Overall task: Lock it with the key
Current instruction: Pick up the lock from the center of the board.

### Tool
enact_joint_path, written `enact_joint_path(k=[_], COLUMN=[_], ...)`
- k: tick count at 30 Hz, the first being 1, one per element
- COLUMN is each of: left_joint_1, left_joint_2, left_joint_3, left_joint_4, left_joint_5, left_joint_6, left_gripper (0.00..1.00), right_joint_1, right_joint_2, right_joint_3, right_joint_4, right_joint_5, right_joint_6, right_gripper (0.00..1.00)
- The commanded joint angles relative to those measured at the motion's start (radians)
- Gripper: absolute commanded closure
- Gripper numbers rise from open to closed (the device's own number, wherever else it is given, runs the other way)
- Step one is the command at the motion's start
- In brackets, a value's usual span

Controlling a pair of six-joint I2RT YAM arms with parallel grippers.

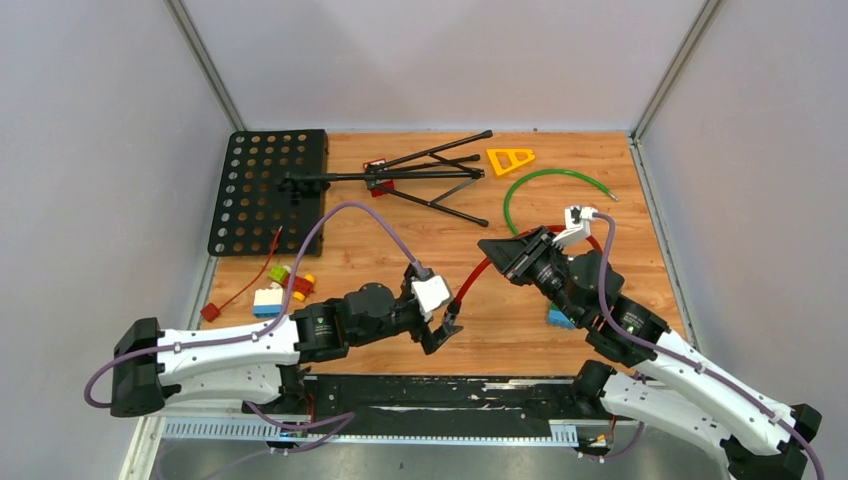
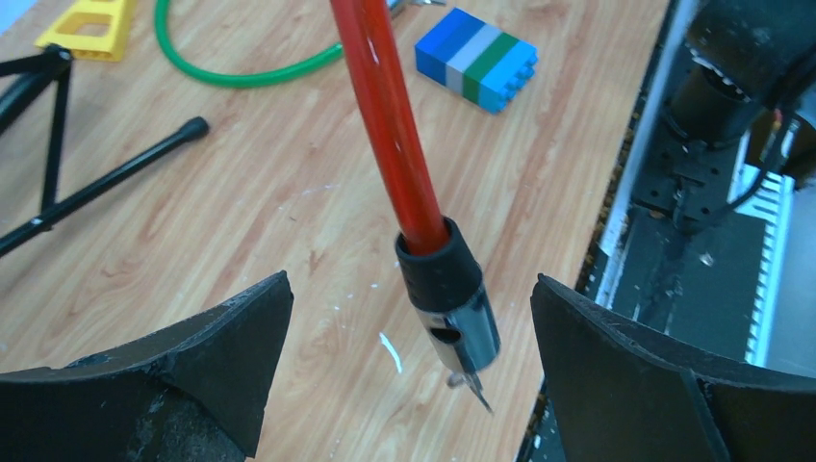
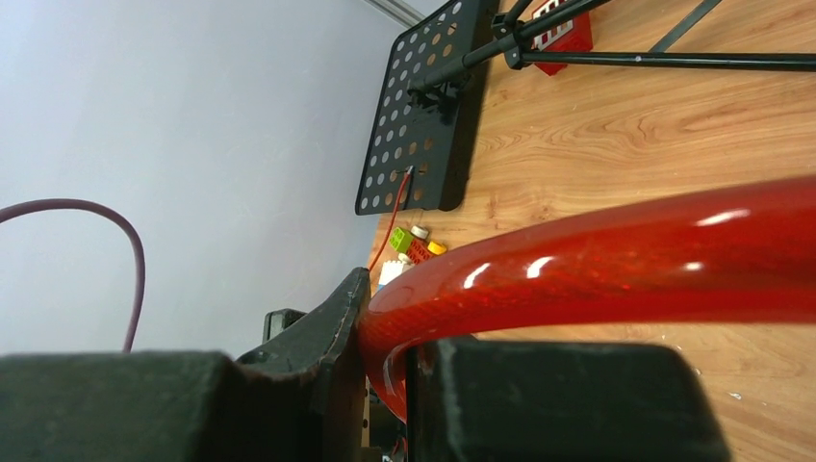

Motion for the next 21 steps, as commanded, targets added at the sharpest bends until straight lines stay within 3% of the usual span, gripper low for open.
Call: enact_joint_path(k=[1,10,21], left_joint_1=[-0.006,-0.006,-0.004], left_joint_2=[0.025,0.092,-0.008], left_joint_3=[0.03,0.032,-0.014], left_joint_4=[0.13,0.141,0.094], left_joint_5=[-0.109,-0.13,-0.23], left_joint_6=[0.051,0.087,0.159], left_gripper=[0.0,0.0,0.0], right_joint_1=[-0.008,-0.018,-0.032], right_joint_2=[0.003,-0.003,-0.015], right_joint_3=[0.017,0.014,0.005], right_joint_4=[0.108,0.105,0.076], right_joint_5=[-0.034,-0.045,-0.063], right_joint_6=[-0.006,-0.002,0.0], right_gripper=[1.0,1.0,1.0])
